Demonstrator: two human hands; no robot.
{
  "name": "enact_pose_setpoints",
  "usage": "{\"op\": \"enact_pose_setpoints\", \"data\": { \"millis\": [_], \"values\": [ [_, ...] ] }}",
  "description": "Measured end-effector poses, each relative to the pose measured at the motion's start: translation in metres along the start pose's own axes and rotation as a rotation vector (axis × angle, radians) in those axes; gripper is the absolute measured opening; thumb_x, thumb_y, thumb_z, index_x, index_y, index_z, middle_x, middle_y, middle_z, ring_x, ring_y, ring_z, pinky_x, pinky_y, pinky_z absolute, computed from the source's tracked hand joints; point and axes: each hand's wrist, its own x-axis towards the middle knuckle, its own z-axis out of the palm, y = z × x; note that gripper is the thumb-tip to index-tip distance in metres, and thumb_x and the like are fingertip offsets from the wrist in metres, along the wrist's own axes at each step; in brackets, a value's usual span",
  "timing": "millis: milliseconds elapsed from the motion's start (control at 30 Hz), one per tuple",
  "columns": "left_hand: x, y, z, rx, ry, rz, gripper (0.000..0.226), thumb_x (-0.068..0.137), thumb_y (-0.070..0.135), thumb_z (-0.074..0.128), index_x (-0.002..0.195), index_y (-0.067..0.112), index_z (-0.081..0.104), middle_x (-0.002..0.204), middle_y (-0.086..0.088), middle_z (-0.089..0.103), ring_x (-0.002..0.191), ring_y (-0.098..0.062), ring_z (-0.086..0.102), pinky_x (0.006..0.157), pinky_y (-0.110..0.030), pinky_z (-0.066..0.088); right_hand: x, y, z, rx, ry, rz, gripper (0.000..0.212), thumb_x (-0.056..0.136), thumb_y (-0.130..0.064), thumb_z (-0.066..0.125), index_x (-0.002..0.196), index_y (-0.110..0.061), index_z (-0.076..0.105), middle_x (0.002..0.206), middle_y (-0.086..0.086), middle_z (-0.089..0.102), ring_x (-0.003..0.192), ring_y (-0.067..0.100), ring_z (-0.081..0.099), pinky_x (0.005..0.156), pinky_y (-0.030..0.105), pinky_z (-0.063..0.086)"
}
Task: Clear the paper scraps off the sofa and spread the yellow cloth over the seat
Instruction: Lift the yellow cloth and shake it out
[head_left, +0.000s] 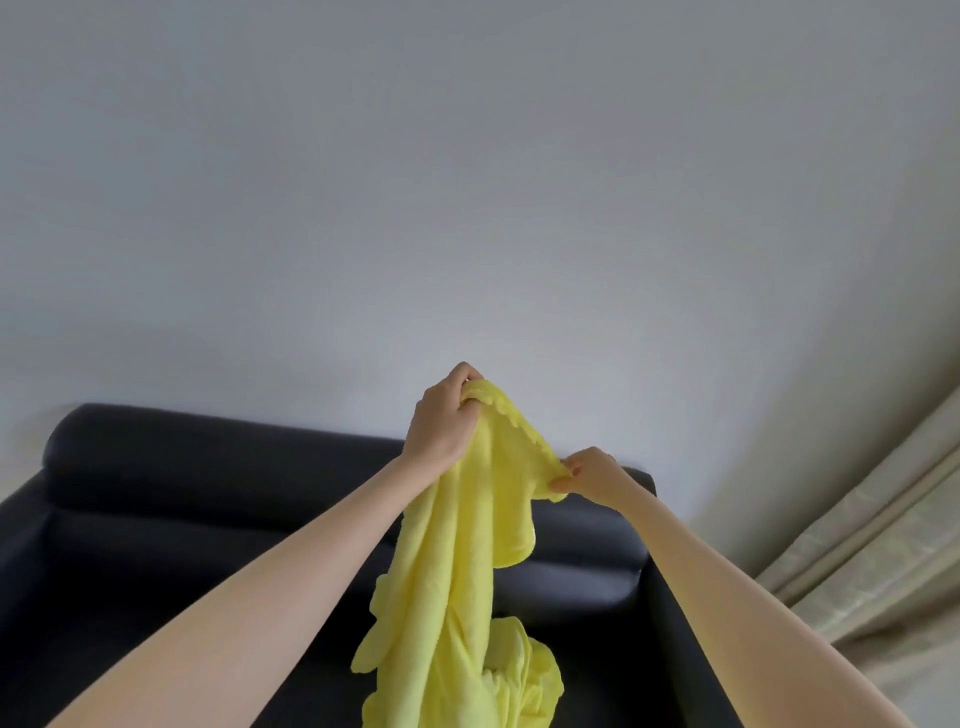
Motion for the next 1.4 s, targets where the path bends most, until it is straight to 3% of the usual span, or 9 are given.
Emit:
{"op": "enact_pose_setpoints", "data": {
  "millis": [100, 200, 367, 633, 767, 967, 1133, 1300, 1400],
  "values": [
    [0.001, -0.008, -0.012, 0.043, 0.059, -0.117, 0.02, 0.082, 0.008, 0.042, 0.093, 0.019, 0.055, 0.078, -0.004, 0.062, 0.068, -0.02, 0.055, 0.06, -0.032, 0.042, -0.004, 0.011, 0.002, 0.485, 0.117, 0.042, 0.021, 0.088, -0.016, 0.059, 0.078, 0.003, 0.06, 0.074, 0.009, 0.052, 0.07, 0.02, 0.044, 0.065, 0.027, 0.038],
    [-0.003, -0.026, -0.018, 0.411, -0.206, -0.299, 0.022, 0.083, 0.019, 0.049, 0.104, 0.017, 0.055, 0.084, 0.002, 0.061, 0.079, -0.019, 0.059, 0.06, -0.028, 0.041, -0.01, -0.007, -0.008, 0.906, 0.28, 0.051, 0.021, 0.093, -0.009, 0.042, 0.081, -0.004, 0.059, 0.07, 0.004, 0.049, 0.068, 0.017, 0.046, 0.067, 0.027, 0.045],
    [-0.025, -0.032, 0.014, 0.403, -0.527, -0.315, 0.077, 0.075, 0.036, 0.072, 0.14, 0.017, 0.035, 0.133, 0.0, 0.049, 0.116, -0.021, 0.054, 0.094, -0.038, 0.048, -0.018, -0.068, -0.009, 0.343, 0.258, -0.298, 0.008, 0.088, -0.009, 0.044, 0.082, -0.011, 0.049, 0.065, 0.002, 0.043, 0.058, 0.016, 0.036, 0.052, 0.027, 0.03],
    [-0.038, -0.003, 0.035, 0.111, -0.059, -0.182, 0.012, 0.093, 0.028, 0.047, 0.101, 0.02, 0.052, 0.069, -0.002, 0.058, 0.053, -0.014, 0.048, 0.055, -0.03, 0.039, -0.034, -0.056, -0.005, 0.13, 0.379, -0.399, 0.025, 0.08, -0.008, 0.056, 0.102, -0.019, 0.052, 0.089, -0.001, 0.061, 0.076, 0.02, 0.057, 0.065, 0.035, 0.048],
    [-0.047, 0.018, 0.035, 0.025, 0.086, -0.117, 0.02, 0.084, 0.011, 0.047, 0.096, 0.024, 0.056, 0.071, -0.011, 0.063, 0.051, -0.017, 0.044, 0.054, -0.031, 0.037, -0.029, -0.009, 0.017, 0.238, 0.14, -0.33, 0.032, 0.077, 0.001, 0.055, 0.099, -0.022, 0.055, 0.094, -0.002, 0.06, 0.087, 0.018, 0.056, 0.068, 0.024, 0.046],
    [-0.047, 0.056, 0.033, -0.126, 0.025, -0.005, 0.018, 0.076, 0.02, 0.047, 0.085, 0.03, 0.059, 0.079, -0.01, 0.067, 0.058, -0.022, 0.048, 0.057, -0.03, 0.038, -0.026, 0.012, 0.057, 0.398, -0.213, -0.172, 0.064, 0.084, -0.018, 0.07, 0.14, -0.02, 0.04, 0.135, -0.004, 0.048, 0.126, 0.018, 0.045, 0.107, 0.04, 0.04],
    [-0.047, 0.081, 0.03, -0.24, 0.069, 0.033, 0.014, 0.078, 0.021, 0.049, 0.084, 0.027, 0.06, 0.082, -0.005, 0.066, 0.075, -0.032, 0.056, 0.065, -0.03, 0.041, -0.037, -0.001, 0.069, 0.368, -0.315, -0.248, 0.027, 0.094, -0.008, 0.052, 0.118, -0.019, 0.055, 0.1, -0.011, 0.059, 0.094, 0.007, 0.054, 0.072, 0.016, 0.045],
    [-0.041, 0.083, 0.023, -0.257, 0.168, -0.009, 0.011, 0.081, 0.022, 0.05, 0.086, 0.023, 0.06, 0.081, -0.003, 0.064, 0.07, -0.012, 0.053, 0.067, -0.028, 0.042, -0.047, 0.008, 0.088, 0.444, -0.378, -0.181, 0.023, 0.092, -0.005, 0.051, 0.085, -0.021, 0.065, 0.069, -0.015, 0.063, 0.065, 0.0, 0.057, 0.062, 0.018, 0.049],
    [-0.038, 0.072, 0.016, -0.232, 0.283, -0.057, 0.009, 0.087, 0.017, 0.051, 0.086, 0.02, 0.06, 0.077, 0.005, 0.062, 0.072, -0.009, 0.054, 0.069, -0.027, 0.043, -0.045, 0.024, 0.091, 0.635, -0.173, -0.071, 0.027, 0.094, -0.009, 0.041, 0.094, -0.015, 0.068, 0.083, 0.001, 0.066, 0.078, 0.016, 0.06, 0.071, 0.031, 0.055]
  ]
}}
